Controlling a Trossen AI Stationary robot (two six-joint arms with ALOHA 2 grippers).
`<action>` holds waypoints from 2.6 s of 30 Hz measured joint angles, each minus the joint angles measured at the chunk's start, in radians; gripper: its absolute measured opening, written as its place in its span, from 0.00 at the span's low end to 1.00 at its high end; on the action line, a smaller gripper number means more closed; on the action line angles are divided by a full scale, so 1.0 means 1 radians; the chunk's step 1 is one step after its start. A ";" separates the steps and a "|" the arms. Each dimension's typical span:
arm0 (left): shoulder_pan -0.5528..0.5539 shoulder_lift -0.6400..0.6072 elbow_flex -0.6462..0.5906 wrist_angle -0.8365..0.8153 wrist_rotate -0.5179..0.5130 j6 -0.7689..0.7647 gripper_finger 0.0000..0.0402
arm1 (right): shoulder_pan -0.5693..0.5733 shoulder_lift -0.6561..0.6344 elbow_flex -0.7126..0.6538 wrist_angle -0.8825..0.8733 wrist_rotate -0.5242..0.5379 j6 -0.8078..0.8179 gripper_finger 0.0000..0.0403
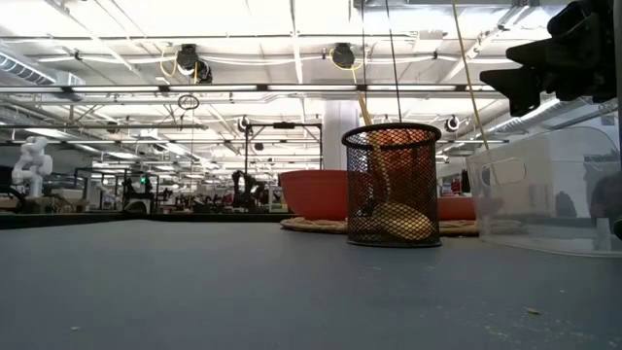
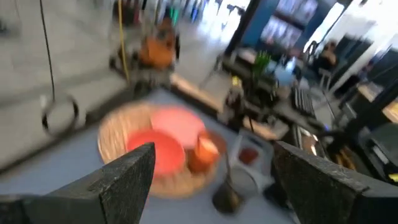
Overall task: Arrange a breakfast setting
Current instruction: Pour the cereal from the cereal box into the red bowl
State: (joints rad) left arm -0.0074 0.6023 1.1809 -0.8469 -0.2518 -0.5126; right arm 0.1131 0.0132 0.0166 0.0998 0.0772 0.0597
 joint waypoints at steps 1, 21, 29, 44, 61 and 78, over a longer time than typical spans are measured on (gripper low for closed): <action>0.000 0.032 0.053 -0.065 0.023 -0.052 0.82 | 0.000 0.000 0.000 0.000 0.000 0.000 0.61; -0.087 0.378 0.418 -0.721 0.569 -0.949 0.82 | 0.000 0.000 0.000 0.000 0.000 0.000 0.61; -0.184 0.394 0.419 -0.724 0.570 -1.139 0.82 | 0.000 0.000 0.000 0.000 0.000 0.000 0.61; -0.527 0.468 0.418 -0.724 0.625 -1.545 0.82 | 0.000 0.000 0.000 0.000 0.000 0.000 0.61; -0.741 0.682 0.418 -0.724 0.618 -1.557 0.82 | 0.000 0.000 0.000 0.000 0.000 0.000 0.61; -0.766 0.780 0.417 -0.724 0.512 -1.339 0.81 | 0.000 0.000 0.000 0.000 0.000 0.000 0.61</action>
State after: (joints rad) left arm -0.7730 1.3826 1.5982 -1.5708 0.2601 -1.8516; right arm 0.1130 0.0132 0.0167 0.0999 0.0772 0.0598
